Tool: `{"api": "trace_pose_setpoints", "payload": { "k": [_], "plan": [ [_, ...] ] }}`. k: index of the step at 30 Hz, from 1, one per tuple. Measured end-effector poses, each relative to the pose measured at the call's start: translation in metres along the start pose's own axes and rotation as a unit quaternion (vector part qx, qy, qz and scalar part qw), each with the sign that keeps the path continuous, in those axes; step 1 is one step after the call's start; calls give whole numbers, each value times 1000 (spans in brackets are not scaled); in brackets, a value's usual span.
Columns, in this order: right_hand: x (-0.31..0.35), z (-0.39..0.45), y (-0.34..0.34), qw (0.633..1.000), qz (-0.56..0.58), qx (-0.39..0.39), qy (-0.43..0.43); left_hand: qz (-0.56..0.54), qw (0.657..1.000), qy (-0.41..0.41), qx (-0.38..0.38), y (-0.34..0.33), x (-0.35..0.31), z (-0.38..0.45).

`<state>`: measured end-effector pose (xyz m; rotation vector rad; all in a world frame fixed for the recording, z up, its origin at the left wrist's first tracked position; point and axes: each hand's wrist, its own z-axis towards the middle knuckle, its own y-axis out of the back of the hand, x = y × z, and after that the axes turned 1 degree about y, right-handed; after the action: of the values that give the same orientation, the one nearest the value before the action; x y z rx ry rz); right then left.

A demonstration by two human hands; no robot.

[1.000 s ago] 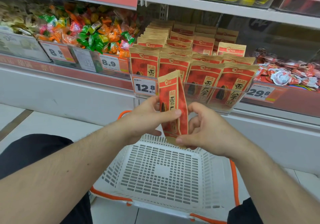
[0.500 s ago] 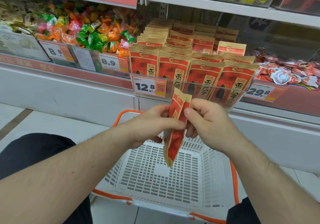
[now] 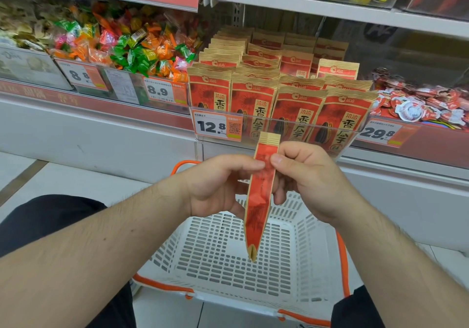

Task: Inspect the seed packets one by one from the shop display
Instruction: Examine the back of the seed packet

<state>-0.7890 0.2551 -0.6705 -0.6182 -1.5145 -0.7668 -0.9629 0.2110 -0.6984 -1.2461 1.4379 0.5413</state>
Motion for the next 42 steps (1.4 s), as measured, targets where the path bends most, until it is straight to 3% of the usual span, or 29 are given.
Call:
{"api": "trace_pose_setpoints", "payload": {
  "k": [3,7,14,23,35,42],
  "plan": [
    [1,-1,-3,1000,-16,-19,-1,-7,1000,10,-24,-1,0,0],
    [2,-2,-3,993,-111,-23,-16,-60,991,22,-116,-2,-6,-1],
    [11,-10,1,934,-312,137,-105,-126,977,0,-170,5,-10,-1],
    [9,-6,4,938,-287,159,-107,-139,974,19,-179,7,-8,2],
    [2,-7,2,937,-317,106,-99,-135,970,-8,-204,8,-6,4],
    [0,-5,-20,872,-484,11,-66,-133,962,-27,-238,6,-2,4]
  ]
}}
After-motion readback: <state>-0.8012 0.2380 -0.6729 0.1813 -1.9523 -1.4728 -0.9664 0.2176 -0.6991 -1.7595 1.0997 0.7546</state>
